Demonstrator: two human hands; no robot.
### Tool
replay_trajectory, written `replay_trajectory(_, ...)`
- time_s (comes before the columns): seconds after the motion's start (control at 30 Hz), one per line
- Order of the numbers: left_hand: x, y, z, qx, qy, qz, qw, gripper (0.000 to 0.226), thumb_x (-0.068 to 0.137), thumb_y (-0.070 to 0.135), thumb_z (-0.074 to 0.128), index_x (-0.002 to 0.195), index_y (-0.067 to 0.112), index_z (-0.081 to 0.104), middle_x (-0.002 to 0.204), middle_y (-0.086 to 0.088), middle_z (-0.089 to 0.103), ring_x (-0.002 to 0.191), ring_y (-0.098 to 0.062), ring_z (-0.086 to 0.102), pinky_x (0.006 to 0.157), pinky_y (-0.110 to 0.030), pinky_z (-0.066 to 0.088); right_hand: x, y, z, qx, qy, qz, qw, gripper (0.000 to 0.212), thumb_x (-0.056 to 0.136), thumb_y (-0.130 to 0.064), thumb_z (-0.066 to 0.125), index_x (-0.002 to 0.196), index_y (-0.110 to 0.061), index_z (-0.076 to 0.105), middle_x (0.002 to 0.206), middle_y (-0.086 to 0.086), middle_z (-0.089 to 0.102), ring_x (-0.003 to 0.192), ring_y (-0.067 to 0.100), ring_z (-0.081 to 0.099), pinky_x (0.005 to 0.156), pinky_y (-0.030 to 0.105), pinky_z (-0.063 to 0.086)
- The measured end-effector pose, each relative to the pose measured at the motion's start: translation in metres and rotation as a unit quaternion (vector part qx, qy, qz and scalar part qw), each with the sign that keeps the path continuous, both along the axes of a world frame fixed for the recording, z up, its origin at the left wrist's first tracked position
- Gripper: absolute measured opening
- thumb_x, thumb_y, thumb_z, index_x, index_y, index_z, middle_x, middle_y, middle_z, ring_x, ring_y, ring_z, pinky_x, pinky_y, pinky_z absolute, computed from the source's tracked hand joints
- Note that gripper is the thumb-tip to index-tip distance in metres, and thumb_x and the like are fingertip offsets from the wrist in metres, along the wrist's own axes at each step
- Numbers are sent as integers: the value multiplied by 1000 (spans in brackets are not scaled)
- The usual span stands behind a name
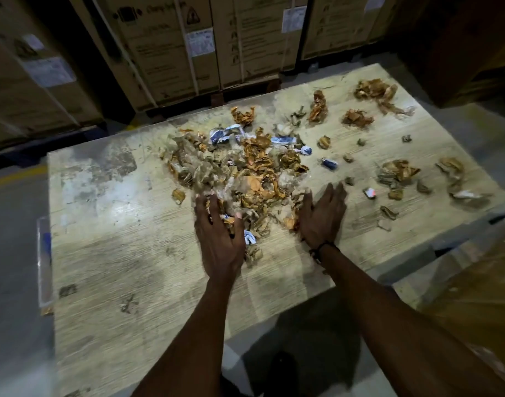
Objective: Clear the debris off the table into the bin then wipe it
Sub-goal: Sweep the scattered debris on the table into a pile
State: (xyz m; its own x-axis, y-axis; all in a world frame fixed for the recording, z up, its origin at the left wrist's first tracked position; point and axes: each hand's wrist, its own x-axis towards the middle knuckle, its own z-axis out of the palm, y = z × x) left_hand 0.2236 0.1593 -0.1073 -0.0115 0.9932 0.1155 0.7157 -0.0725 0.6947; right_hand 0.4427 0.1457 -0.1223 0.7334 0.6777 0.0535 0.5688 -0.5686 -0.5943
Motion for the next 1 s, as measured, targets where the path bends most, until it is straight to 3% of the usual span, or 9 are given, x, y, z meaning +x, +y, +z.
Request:
replay_trajectory(0.1, 2, -2, 1, -5, 11, 0, 1000, 68, 107, 58, 39, 165, 24, 25, 175, -1, 8, 161, -24, 15, 127, -47, 24, -34, 11, -2, 15, -12, 86, 996, 74, 106, -50, 26, 163, -4, 20, 172, 15, 12, 160, 29, 10, 129, 45, 9)
replay_trajectory(0.2, 4, -2, 1, -9, 4, 3, 1000, 69, 107, 58, 36, 166, 25, 22, 176, -2, 7, 161, -23, 13, 128, -46, 23, -79, 18, 2, 52, 35, 145, 987, 72, 108, -50, 24, 165, -6, 14, 173, 12, 10, 160, 24, 9, 130, 40, 6)
replay_trajectory(0.4, -2, -1, 4, 1, -21, 2, 1000, 71, 106, 60, 38, 167, 30, 18, 176, 2, 4, 162, -24, 12, 126, -53, 27, -94, 1, 4, 156, 103, 55, 981, 71, 108, -54, 32, 165, -14, 18, 173, 6, 16, 159, 19, 16, 126, 37, 24)
replay_trajectory(0.53, -3, -1, 4, 3, -37, 13, 999, 71, 106, 60, 39, 167, 30, 18, 176, 4, 0, 163, -22, 7, 127, -52, 24, -95, -10, 5, 137, 90, 94, 982, 76, 105, -60, 31, 166, -17, 14, 174, 4, 12, 159, 18, 15, 125, 40, 27)
replay_trajectory(0.73, 2, 0, -2, -11, 111, -60, 992, 65, 110, 58, 23, 166, 25, 23, 176, -2, 10, 163, -21, 4, 129, -57, 12, -97, -11, 0, 79, 16, 209, 975, 66, 109, -56, 21, 165, -21, 23, 173, -1, 20, 159, 16, 19, 126, 41, 28)
replay_trajectory(0.9, -3, -1, 4, 23, 62, -59, 996, 57, 108, 52, 32, 160, 28, 36, 173, 2, 21, 160, -19, 16, 128, -54, 15, -96, -10, 5, 150, 79, 143, 975, 61, 109, -51, 27, 162, -21, 31, 170, -3, 26, 157, 12, 22, 124, 37, 29)
replay_trajectory(1.0, -11, 0, 9, 67, 18, -15, 997, 54, 103, 49, 44, 153, 30, 46, 165, 0, 35, 153, -22, 31, 122, -54, 22, -93, -10, 5, 174, 85, 106, 975, 61, 109, -47, 37, 162, -19, 30, 172, -1, 22, 158, 16, 21, 123, 45, 33)
